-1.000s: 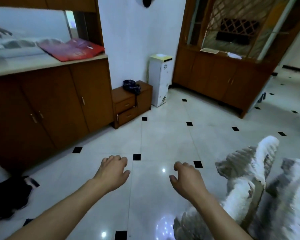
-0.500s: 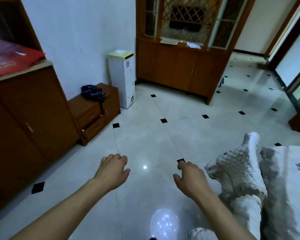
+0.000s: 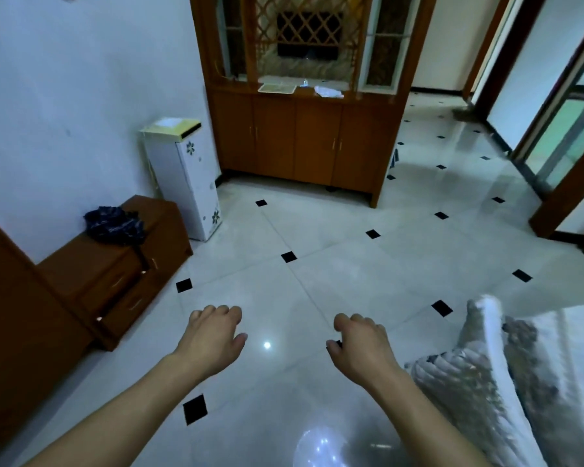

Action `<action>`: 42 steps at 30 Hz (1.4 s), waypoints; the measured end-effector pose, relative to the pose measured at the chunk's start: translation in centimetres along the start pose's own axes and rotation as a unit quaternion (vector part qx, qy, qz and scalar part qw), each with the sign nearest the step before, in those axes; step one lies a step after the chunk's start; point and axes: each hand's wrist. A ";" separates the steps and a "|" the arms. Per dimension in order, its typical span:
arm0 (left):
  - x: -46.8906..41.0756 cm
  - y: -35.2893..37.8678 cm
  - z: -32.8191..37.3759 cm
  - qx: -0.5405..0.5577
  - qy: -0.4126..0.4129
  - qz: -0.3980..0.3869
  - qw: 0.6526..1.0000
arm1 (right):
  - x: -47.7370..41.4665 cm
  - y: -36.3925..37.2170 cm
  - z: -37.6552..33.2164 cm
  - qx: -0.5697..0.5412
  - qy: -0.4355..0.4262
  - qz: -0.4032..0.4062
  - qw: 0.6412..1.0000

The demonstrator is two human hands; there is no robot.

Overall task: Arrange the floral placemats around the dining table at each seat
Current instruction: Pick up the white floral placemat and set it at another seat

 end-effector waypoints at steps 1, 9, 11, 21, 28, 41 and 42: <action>-1.9 0.0 -0.4 -0.001 0.006 -0.003 1.000 | -1.7 -0.1 0.2 0.002 0.007 -0.001 1.000; -19.6 1.3 -5.5 -0.004 0.081 -0.050 0.995 | -16.0 0.2 1.2 0.030 0.085 0.003 0.996; -25.3 0.9 -6.9 0.000 0.111 -0.041 0.993 | -20.0 -0.5 1.5 0.032 0.115 0.010 0.993; -51.5 -3.0 -2.9 -0.040 0.278 -0.058 0.958 | -33.7 -7.6 8.3 0.054 0.283 0.012 0.957; -66.0 -1.5 6.1 -0.027 0.337 -0.038 0.940 | -41.3 -8.6 19.4 0.054 0.361 0.029 0.931; -88.4 -0.9 24.7 -0.016 0.438 -0.043 0.898 | -54.2 -14.3 38.0 0.033 0.449 0.054 0.892; -90.2 -0.4 26.6 -0.017 0.457 -0.047 0.888 | -54.6 -14.5 39.4 0.030 0.466 0.055 0.882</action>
Point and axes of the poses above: each hand's wrist, its own x-axis away from the middle knuckle, its own y-axis out of the palm, z = x × y, and after that the axes turned 14 degrees about y, right-handed
